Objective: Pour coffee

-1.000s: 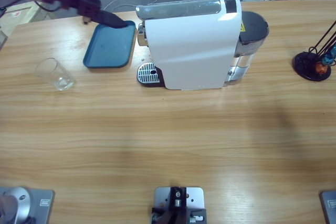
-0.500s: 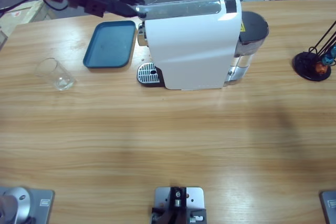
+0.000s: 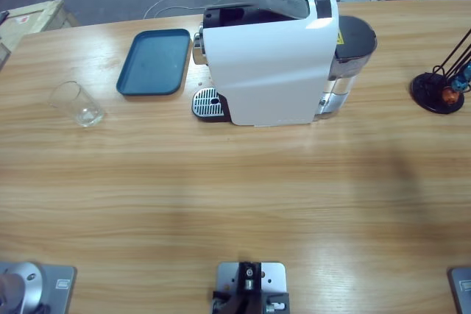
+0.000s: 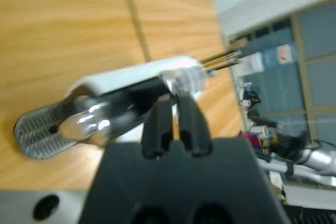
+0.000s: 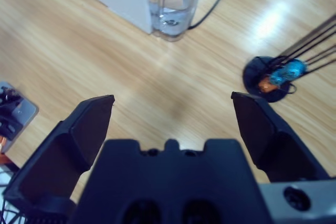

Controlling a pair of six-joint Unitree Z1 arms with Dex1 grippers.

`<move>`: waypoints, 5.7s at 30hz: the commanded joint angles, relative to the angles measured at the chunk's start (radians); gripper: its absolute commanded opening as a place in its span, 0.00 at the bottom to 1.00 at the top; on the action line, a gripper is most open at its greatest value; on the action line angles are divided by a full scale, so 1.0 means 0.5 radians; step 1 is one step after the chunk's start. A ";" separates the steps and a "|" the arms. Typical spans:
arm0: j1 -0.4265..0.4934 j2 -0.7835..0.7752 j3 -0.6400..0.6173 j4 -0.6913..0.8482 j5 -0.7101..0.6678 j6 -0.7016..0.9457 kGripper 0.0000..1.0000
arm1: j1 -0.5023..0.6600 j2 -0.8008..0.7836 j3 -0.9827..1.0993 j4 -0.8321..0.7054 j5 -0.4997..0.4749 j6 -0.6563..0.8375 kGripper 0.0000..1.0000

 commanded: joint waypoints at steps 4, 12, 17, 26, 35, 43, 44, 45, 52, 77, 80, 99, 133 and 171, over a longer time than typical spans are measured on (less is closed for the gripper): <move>-0.461 -0.385 0.284 0.156 0.931 0.999 0.99 | -0.051 0.123 0.089 -0.084 -0.460 0.226 1.00; -0.642 -0.895 1.123 0.103 1.363 1.366 1.00 | -0.583 0.663 0.390 -0.733 -0.355 0.534 0.80; -0.641 -0.971 1.241 0.106 1.373 1.341 1.00 | -0.920 0.878 0.563 -1.162 -0.310 0.535 0.67; -0.642 -0.934 1.183 0.103 1.376 1.340 1.00 | -1.125 1.213 0.661 -1.618 -0.145 0.487 0.55; -0.641 -0.925 1.174 0.101 1.379 1.336 1.00 | -1.176 1.244 0.656 -1.638 -0.119 0.415 0.33; -0.642 -0.955 1.191 0.103 1.385 1.336 1.00 | -1.198 1.300 0.649 -1.660 -0.107 0.397 0.30; -0.642 -0.958 1.190 0.103 1.385 1.336 1.00 | -1.201 1.298 0.649 -1.664 -0.106 0.396 0.30; -0.642 -0.958 1.189 0.103 1.386 1.336 1.00 | -1.207 1.297 0.648 -1.669 -0.102 0.396 0.29; -0.641 -0.950 1.202 0.103 1.385 1.327 1.00 | -1.231 1.283 0.621 -1.675 -0.113 0.391 0.21; -0.641 -0.922 1.282 0.082 1.368 1.327 1.00 | -1.234 0.898 0.297 -1.259 -0.137 0.410 0.00; -0.642 -0.919 1.302 0.066 1.371 1.324 1.00 | -1.228 0.784 0.186 -1.124 -0.137 0.410 0.00; -0.639 -1.052 1.263 0.092 1.370 1.443 1.00 | 0.334 0.924 -0.510 -0.607 0.061 -0.581 0.00; -0.485 -1.109 1.258 0.119 1.324 1.459 0.99 | 0.115 2.206 -1.677 -0.310 0.486 -1.189 0.00; -0.485 -1.120 1.312 0.106 1.323 1.453 0.99 | 0.320 1.863 -1.693 -0.235 0.454 -0.770 0.00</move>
